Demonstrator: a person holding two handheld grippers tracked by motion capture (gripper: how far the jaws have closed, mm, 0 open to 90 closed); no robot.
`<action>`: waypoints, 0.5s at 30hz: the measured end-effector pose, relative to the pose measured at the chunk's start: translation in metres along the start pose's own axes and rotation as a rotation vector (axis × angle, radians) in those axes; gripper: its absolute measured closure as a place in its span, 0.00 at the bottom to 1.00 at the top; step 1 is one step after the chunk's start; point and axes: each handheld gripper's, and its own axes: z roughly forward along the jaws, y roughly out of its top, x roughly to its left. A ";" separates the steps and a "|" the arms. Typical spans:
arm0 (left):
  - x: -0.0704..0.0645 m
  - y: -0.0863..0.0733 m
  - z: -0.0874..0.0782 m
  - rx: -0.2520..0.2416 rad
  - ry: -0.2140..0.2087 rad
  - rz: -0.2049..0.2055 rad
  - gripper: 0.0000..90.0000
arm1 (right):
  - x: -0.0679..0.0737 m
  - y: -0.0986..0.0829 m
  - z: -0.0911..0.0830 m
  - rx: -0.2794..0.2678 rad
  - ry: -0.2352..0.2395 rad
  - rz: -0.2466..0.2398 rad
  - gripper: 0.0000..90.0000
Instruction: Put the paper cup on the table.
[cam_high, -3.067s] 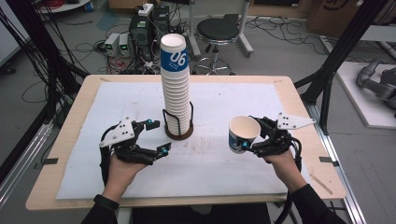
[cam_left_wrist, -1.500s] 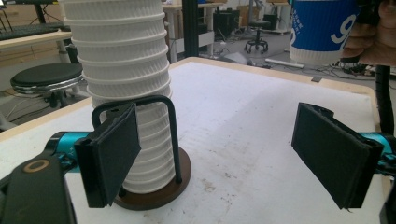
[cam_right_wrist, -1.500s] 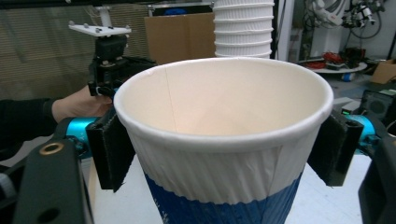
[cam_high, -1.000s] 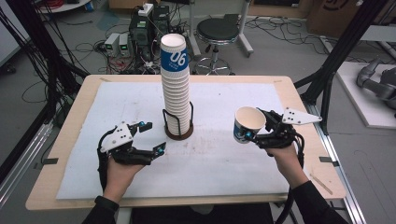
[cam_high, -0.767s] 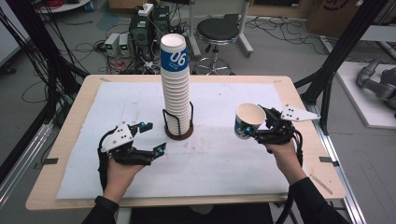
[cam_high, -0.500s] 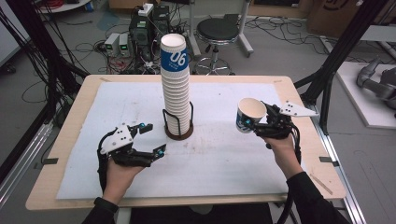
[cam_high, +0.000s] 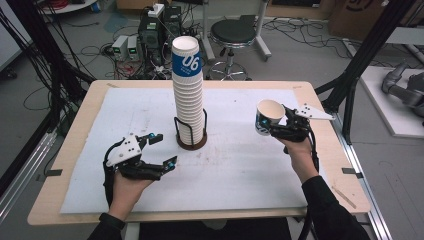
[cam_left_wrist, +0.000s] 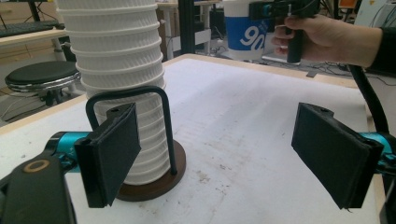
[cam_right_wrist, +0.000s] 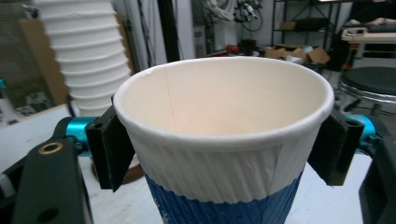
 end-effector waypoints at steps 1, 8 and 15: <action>0.000 0.000 0.000 0.002 -0.002 0.002 0.17 | -0.001 -0.001 0.001 0.001 -0.005 0.005 0.24; -0.001 0.000 0.001 0.003 -0.007 0.004 0.17 | -0.009 -0.006 0.009 0.006 -0.040 0.008 0.24; -0.002 0.000 0.002 0.002 -0.007 0.000 0.17 | -0.015 -0.012 0.017 0.012 -0.076 0.018 0.24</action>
